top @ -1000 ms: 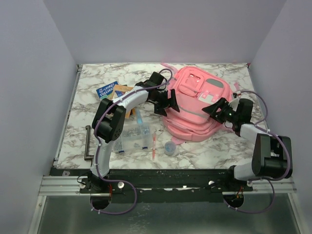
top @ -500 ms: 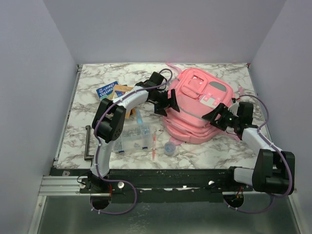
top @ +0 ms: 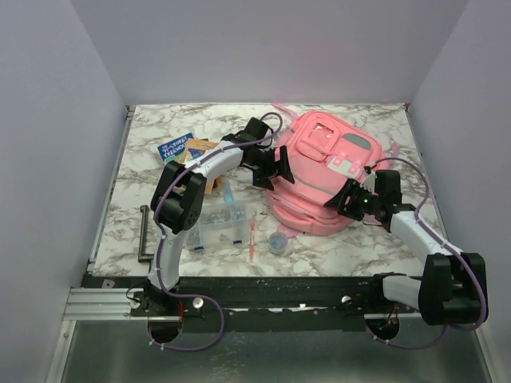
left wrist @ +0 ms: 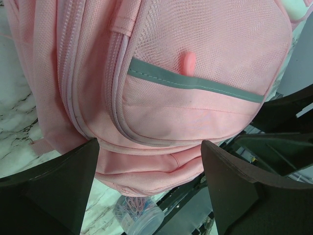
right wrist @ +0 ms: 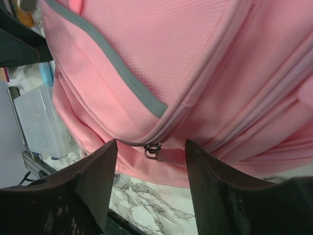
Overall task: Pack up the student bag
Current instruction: Adjust the student bag at the center of the board.
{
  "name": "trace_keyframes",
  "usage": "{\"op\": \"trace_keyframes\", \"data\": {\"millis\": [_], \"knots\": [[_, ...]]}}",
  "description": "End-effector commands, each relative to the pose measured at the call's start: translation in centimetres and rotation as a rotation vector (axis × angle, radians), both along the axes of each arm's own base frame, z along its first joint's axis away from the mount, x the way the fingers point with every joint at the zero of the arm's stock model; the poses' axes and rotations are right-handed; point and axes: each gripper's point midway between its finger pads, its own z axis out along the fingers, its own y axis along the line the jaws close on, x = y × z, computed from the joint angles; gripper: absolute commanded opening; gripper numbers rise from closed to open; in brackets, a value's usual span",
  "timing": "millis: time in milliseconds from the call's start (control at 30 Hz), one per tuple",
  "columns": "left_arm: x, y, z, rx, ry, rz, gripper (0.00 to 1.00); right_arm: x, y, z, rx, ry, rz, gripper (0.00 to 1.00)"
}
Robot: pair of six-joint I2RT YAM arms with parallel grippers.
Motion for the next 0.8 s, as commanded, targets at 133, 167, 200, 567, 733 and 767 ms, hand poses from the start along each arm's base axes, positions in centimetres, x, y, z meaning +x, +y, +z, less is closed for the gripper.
{"op": "trace_keyframes", "data": {"millis": [133,167,200,567,733,767], "knots": [[-0.3,-1.1,0.9,-0.045,0.004,-0.025,0.87,-0.4,-0.3,0.0,-0.196,-0.009,-0.042,0.61],[-0.4,-1.1,0.9,-0.044,0.006,-0.025,0.86,-0.3,-0.4,0.0,-0.216,-0.016,-0.049,0.61],[-0.4,-1.0,0.9,-0.044,0.006,-0.025,0.87,0.0,-0.6,0.0,-0.235,-0.024,-0.057,0.60],[-1.0,-1.4,0.4,-0.039,0.011,-0.031,0.86,-0.1,-0.4,-0.9,-0.304,-0.001,-0.074,0.33],[-1.8,-2.3,0.2,-0.060,0.034,-0.049,0.86,-0.7,1.8,-0.1,-0.271,0.034,-0.041,0.11],[-2.0,-2.5,0.1,-0.065,0.034,-0.053,0.86,-0.8,2.4,0.1,-0.257,0.043,-0.032,0.09]]}}
